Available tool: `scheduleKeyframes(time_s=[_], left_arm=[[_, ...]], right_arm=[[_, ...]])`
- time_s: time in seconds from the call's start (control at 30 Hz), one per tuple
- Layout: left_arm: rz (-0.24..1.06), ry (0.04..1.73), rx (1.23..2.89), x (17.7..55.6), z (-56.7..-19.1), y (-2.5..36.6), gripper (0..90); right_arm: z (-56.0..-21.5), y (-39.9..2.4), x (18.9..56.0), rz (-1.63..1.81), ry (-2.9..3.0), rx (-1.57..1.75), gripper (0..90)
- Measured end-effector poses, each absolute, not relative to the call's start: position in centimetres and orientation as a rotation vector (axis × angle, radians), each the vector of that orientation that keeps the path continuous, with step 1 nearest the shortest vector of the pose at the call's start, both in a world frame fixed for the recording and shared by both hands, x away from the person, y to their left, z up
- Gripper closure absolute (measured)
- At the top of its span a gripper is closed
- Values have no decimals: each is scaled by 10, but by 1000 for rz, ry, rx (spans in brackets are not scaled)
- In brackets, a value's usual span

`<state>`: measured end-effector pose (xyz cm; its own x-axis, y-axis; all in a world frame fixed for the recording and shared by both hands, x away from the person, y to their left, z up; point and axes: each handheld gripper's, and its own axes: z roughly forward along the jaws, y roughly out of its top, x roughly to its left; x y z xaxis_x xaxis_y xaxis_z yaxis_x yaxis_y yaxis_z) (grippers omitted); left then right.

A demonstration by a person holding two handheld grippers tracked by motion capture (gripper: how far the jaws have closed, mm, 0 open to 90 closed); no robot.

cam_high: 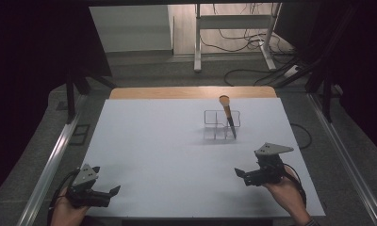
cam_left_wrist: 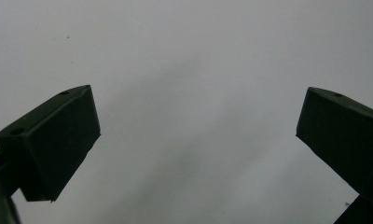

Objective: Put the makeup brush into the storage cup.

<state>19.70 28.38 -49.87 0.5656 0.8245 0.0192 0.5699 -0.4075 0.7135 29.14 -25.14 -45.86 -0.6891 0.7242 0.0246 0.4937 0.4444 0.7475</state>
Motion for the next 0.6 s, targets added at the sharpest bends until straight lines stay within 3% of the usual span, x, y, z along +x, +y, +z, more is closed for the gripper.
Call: scheduleKeyframes(time_s=[0.6], left_arm=[[493,1113,2126,197,-499,283,0]], right_arm=[[-460,-267,280,1080,2382,1082,0]])
